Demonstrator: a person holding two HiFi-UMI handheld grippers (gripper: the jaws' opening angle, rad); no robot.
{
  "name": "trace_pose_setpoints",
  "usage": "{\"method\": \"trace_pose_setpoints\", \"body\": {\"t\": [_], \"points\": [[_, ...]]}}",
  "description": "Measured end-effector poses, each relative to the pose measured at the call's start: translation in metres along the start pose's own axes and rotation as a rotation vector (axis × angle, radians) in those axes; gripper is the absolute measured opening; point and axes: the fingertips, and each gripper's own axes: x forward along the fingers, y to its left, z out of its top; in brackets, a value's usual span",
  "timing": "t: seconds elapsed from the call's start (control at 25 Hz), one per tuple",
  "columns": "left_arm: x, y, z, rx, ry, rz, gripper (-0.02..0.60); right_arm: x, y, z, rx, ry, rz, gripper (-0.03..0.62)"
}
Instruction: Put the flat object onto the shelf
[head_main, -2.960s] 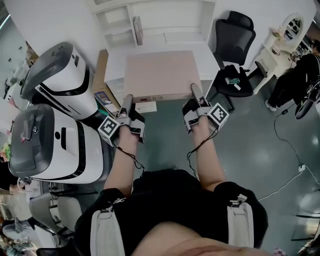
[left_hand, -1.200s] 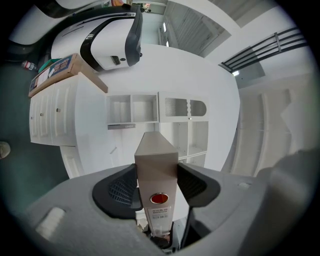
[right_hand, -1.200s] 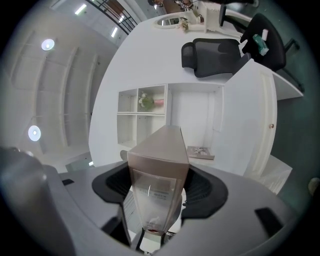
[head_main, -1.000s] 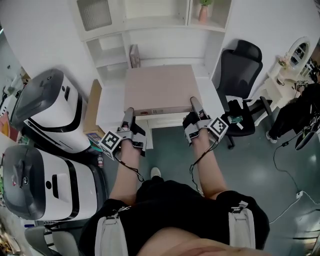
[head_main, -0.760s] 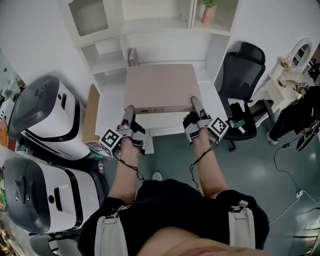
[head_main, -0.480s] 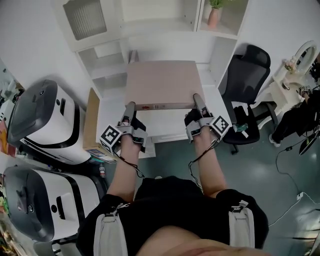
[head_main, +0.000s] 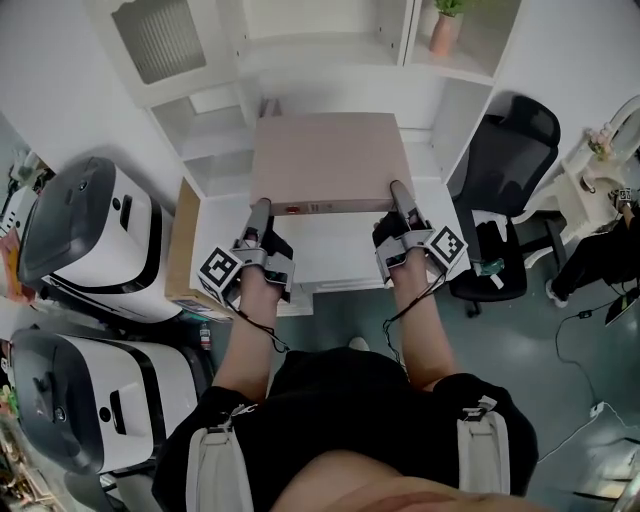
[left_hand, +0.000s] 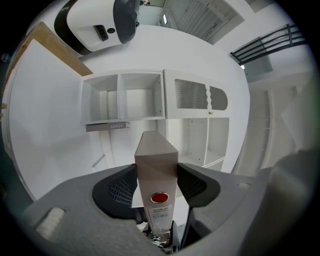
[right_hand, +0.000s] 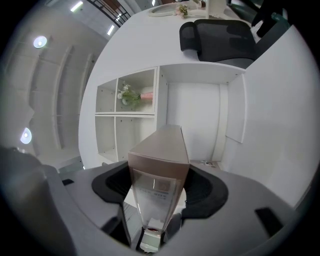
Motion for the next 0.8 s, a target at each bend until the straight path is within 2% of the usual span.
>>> {"method": "trace_pose_setpoints", "body": {"t": [0.48,0.8], "points": [[0.025,-0.029,-0.002,0.013,-0.016,-0.064,0.256,0.025,0.026,0.025,-0.039,0.009,0.068,0.295],[0.046,-0.08,0.018,0.065,-0.064,-0.171,0.256,0.057,0.07,0.032,-0.069,0.037,0.156,0.295]]}}
